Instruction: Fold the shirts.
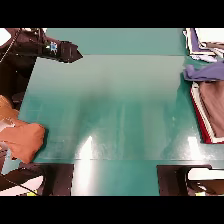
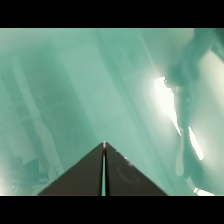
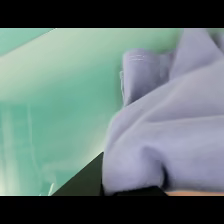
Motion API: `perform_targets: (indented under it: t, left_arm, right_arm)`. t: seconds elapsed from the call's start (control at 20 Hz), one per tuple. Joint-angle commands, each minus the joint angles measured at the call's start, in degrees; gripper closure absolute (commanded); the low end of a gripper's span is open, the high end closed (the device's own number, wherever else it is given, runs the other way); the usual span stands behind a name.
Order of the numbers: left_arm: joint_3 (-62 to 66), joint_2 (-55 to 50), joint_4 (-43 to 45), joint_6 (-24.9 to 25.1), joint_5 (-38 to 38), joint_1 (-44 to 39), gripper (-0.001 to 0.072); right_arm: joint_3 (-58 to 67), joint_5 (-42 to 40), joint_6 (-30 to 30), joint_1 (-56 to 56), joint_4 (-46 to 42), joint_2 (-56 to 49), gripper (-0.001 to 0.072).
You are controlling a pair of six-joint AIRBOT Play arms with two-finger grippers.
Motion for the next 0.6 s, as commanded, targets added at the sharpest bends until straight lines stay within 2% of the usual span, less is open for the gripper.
perform_targets:
  t: [0.0, 0.4, 0.55]
  left_arm:
    - [0.0, 0.04, -0.13, -0.63, 1.46, -0.13, 0.0684]
    - [0.0, 0.04, -0.11, -0.59, 1.16, -0.13, 0.0683]
    - [0.0, 0.04, -0.11, -0.55, 1.16, -0.13, 0.0684]
  right_arm:
    - [0.28, -0.7, 0.04, -5.2, -0.33, 0.44, 0.07]
    - [15.67, 3.8, 0.09, -5.64, -3.67, 2.82, 0.07]
    - [13.77, 6.12, 0.13, -5.97, -5.4, 6.49, 0.07]
